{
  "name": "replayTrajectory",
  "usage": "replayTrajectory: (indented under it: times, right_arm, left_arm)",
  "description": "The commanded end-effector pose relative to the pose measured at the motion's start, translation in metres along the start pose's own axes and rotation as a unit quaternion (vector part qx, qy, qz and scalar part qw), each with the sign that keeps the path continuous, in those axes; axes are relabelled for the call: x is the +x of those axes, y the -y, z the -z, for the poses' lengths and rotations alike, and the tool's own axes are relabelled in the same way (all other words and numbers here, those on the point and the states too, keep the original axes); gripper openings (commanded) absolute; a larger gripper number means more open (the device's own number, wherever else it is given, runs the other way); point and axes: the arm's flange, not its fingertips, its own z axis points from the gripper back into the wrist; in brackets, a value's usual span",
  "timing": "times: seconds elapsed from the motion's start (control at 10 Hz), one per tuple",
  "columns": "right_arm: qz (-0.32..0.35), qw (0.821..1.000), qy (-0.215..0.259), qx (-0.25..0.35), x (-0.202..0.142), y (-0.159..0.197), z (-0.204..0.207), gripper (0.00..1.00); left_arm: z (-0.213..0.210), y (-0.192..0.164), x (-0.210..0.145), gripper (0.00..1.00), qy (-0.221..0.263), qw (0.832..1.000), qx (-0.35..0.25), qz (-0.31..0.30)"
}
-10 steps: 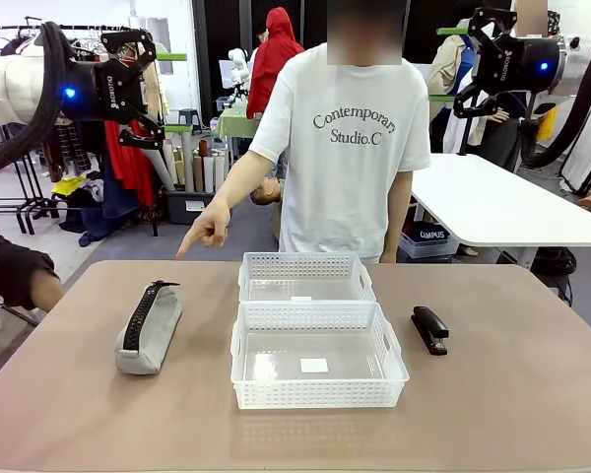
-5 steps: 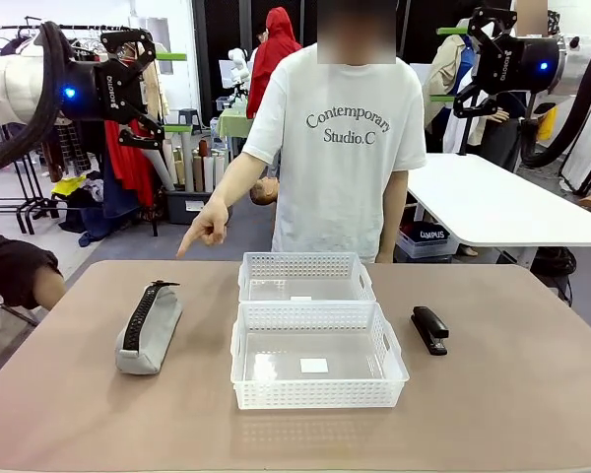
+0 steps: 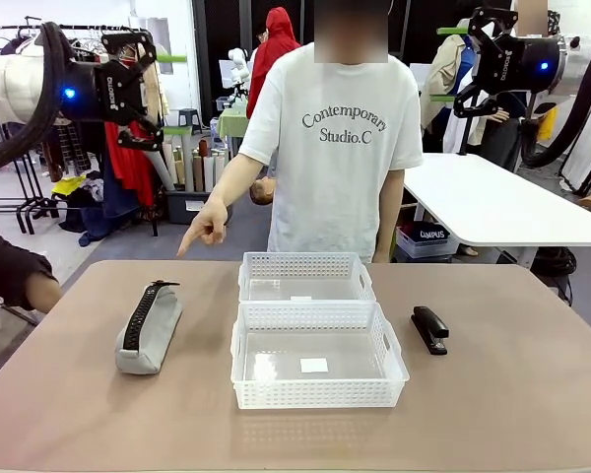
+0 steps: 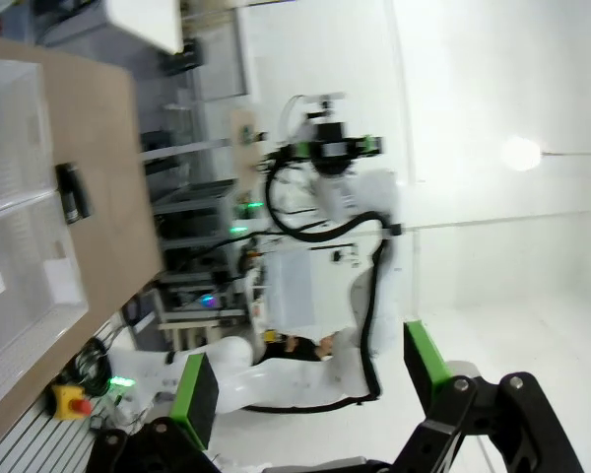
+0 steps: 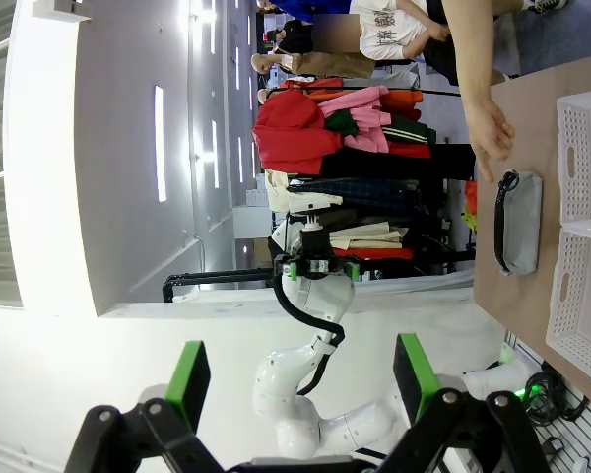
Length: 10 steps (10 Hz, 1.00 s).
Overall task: Distribute items into two baskets.
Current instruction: Pick up the Pencil pouch that the person points to.
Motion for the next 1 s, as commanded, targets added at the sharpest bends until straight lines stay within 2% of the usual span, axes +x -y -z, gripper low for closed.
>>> replayTrajectory:
  times: [0.0, 0.1, 0.2, 0.3, 0.4, 0.5, 0.7, 0.8, 0.9]
  right_arm:
    - [0.0, 1.0, 0.001, 0.003, -0.003, -0.002, -0.001, 1.0]
    - [0.0, 1.0, 0.001, 0.003, -0.003, -0.002, -0.001, 1.0]
    - [0.0, 1.0, 0.001, 0.003, -0.003, -0.002, -0.001, 1.0]
    - [0.0, 1.0, 0.001, 0.003, -0.003, -0.002, -0.001, 1.0]
    - [0.0, 1.0, 0.001, 0.003, -0.003, -0.002, -0.001, 1.0]
    - [0.0, 1.0, 0.001, 0.003, -0.003, -0.002, -0.001, 1.0]
    - [0.0, 1.0, 0.001, 0.003, -0.003, -0.002, -0.001, 1.0]
    - [0.0, 1.0, 0.001, 0.003, -0.003, -0.002, -0.001, 1.0]
    - [0.0, 1.0, 0.001, 0.003, -0.003, -0.002, -0.001, 1.0]
  left_arm:
    - [-0.006, 0.018, 0.0, 1.0, 0.013, 0.984, 0.173, -0.038]
    - [0.008, 0.01, 0.007, 1.0, 0.023, 0.971, 0.233, -0.048]
    - [-0.002, 0.014, 0.005, 1.0, 0.018, 0.951, 0.305, -0.049]
    - [0.017, 0.002, 0.006, 1.0, 0.034, 0.937, 0.346, -0.038]
    - [0.014, -0.001, 0.005, 1.0, 0.035, 0.911, 0.409, -0.023]
    - [0.022, -0.01, 0.004, 1.0, 0.036, 0.874, 0.484, 0.014]
    - [0.031, -0.034, 0.006, 1.0, 0.001, 0.814, 0.577, 0.065]
    - [0.039, -0.046, 0.008, 1.0, 0.001, 0.783, 0.617, 0.08]
    - [0.041, -0.052, 0.005, 1.0, -0.008, 0.765, 0.636, 0.098]
